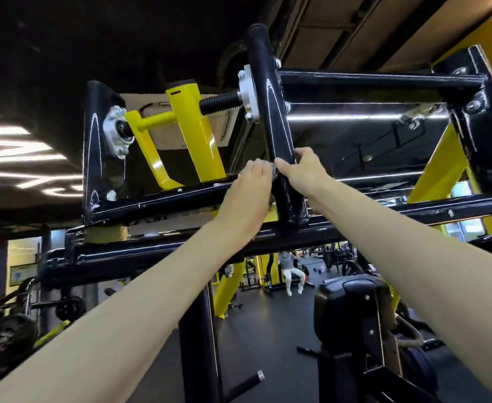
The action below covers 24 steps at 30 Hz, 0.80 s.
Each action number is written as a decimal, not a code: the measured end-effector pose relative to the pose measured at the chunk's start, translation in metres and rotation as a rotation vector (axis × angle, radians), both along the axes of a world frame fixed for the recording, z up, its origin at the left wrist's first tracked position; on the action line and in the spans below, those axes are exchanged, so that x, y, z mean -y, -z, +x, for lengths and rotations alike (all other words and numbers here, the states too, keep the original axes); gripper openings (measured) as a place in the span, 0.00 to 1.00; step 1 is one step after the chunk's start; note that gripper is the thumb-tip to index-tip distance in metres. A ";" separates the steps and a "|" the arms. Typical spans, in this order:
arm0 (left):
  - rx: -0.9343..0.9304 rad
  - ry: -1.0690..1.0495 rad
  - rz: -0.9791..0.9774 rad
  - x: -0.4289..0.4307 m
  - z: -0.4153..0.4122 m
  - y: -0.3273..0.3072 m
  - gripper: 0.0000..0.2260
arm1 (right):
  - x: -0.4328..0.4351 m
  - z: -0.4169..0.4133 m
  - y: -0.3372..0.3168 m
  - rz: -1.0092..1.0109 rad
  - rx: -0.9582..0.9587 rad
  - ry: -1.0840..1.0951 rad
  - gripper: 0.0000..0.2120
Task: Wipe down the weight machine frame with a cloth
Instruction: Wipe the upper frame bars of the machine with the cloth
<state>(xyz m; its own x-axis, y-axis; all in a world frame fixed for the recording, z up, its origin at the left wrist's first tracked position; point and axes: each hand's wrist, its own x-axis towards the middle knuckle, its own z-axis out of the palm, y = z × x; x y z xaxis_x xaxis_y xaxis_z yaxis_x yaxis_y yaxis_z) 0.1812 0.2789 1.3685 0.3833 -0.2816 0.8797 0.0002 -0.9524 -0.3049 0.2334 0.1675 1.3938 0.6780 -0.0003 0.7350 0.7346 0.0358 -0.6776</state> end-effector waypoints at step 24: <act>-0.196 0.422 -0.206 -0.066 -0.017 -0.045 0.22 | 0.010 -0.004 -0.002 -0.160 0.016 0.052 0.25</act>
<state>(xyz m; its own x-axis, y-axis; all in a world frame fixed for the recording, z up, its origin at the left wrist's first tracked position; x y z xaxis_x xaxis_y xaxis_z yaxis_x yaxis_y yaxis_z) 0.1646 0.3445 1.4138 0.4371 -0.2755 0.8562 -0.4358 -0.8976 -0.0664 0.2293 0.1573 1.3955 0.6681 0.0827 0.7395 0.7436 -0.1094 -0.6596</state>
